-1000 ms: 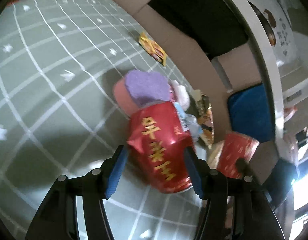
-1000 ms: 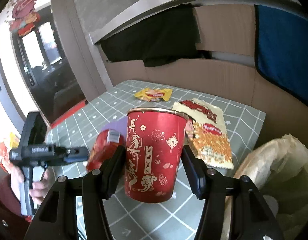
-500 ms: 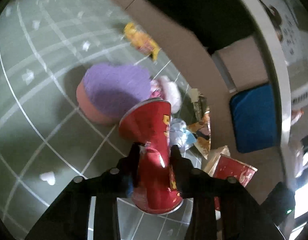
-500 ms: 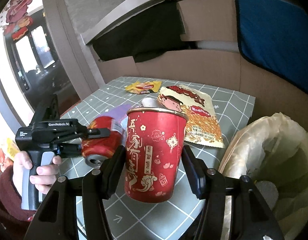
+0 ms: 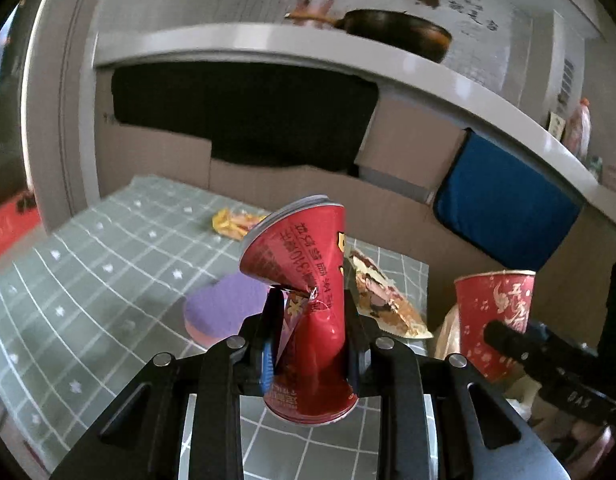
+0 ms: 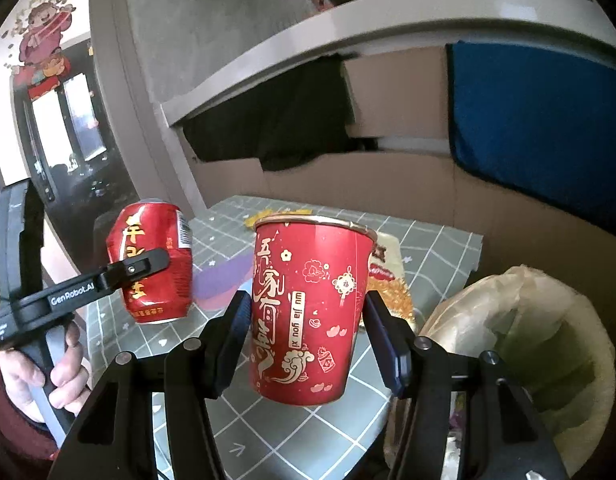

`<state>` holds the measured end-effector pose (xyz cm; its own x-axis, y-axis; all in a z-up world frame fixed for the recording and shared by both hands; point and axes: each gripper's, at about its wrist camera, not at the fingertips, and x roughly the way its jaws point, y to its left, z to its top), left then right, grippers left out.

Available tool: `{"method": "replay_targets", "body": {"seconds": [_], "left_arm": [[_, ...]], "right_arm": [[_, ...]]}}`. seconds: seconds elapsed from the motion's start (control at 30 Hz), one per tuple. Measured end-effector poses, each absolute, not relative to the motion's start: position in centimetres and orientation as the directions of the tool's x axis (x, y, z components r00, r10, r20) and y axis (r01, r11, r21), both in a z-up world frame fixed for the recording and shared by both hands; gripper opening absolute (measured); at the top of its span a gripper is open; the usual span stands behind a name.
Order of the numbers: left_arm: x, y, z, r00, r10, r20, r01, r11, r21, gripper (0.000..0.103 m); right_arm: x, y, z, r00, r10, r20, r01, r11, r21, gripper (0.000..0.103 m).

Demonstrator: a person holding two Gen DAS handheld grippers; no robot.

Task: Collect trash
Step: 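Lift the red can and red cup and carry both over the bin, then open both grippers to drop the can and cup into the bin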

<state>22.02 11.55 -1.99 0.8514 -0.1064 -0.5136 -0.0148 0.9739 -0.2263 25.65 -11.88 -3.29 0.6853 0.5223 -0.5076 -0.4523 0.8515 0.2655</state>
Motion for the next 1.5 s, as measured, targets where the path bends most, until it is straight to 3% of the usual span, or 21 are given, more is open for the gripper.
{"method": "replay_targets", "body": {"seconds": [0.23, 0.4, 0.8, 1.03, 1.5], "left_arm": [[21.4, 8.6, -0.4, 0.879, -0.112, -0.464, 0.034, 0.984, -0.172, 0.028], [21.1, 4.8, 0.9, 0.887, -0.182, -0.425, 0.128, 0.980, -0.152, 0.028], [22.4, -4.5, 0.6, 0.831, -0.350, -0.433, 0.336, 0.935, -0.112, 0.028], [24.5, -8.2, -1.6, 0.774, -0.408, -0.485, 0.390, 0.910, -0.143, 0.028], [27.7, -10.8, -5.2, 0.710, -0.404, -0.577, 0.388, 0.908, -0.158, 0.028]], "right_arm": [[24.3, -13.9, -1.7, 0.735, 0.491, -0.467, -0.430, 0.871, 0.239, 0.054], [23.1, -16.0, -0.2, 0.783, 0.449, -0.431, -0.397, 0.894, 0.211, 0.054], [21.3, -22.5, 1.0, 0.865, 0.294, -0.407, -0.243, 0.954, 0.175, 0.054], [21.6, -26.3, -0.5, 0.872, 0.235, -0.430, -0.157, 0.965, 0.210, 0.054], [24.5, -28.3, -5.0, 0.837, 0.205, -0.508, -0.099, 0.969, 0.228, 0.055]]}}
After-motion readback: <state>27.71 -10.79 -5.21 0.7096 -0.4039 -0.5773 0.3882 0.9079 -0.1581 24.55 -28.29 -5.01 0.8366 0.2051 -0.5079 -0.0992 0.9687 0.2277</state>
